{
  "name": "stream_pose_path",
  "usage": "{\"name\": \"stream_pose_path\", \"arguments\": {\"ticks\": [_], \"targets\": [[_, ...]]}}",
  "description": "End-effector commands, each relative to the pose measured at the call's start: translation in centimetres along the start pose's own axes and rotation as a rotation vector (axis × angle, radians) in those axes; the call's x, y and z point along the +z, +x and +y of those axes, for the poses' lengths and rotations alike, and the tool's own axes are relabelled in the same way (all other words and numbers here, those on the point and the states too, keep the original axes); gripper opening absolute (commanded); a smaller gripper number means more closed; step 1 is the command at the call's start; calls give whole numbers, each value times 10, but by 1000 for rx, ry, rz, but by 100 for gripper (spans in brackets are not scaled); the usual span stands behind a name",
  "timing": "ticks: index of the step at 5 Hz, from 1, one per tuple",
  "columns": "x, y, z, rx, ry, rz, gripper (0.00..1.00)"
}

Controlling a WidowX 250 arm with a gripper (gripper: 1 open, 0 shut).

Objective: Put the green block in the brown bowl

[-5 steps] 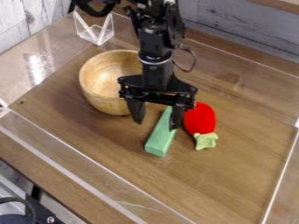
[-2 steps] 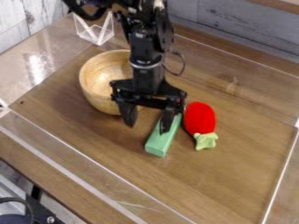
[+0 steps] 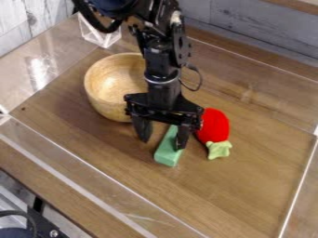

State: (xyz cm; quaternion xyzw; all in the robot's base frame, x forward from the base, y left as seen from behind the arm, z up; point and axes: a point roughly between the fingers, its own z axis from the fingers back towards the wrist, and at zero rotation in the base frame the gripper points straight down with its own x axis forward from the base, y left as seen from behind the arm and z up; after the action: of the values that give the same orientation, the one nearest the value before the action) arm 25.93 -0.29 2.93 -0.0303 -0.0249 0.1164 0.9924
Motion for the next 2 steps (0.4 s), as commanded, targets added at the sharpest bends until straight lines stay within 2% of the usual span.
{"name": "stream_pose_path", "arguments": {"ticks": [1, 2], "targets": [[-6, 7, 2, 35, 0, -21, 100], [-3, 5, 5, 55, 3, -21, 0]]}}
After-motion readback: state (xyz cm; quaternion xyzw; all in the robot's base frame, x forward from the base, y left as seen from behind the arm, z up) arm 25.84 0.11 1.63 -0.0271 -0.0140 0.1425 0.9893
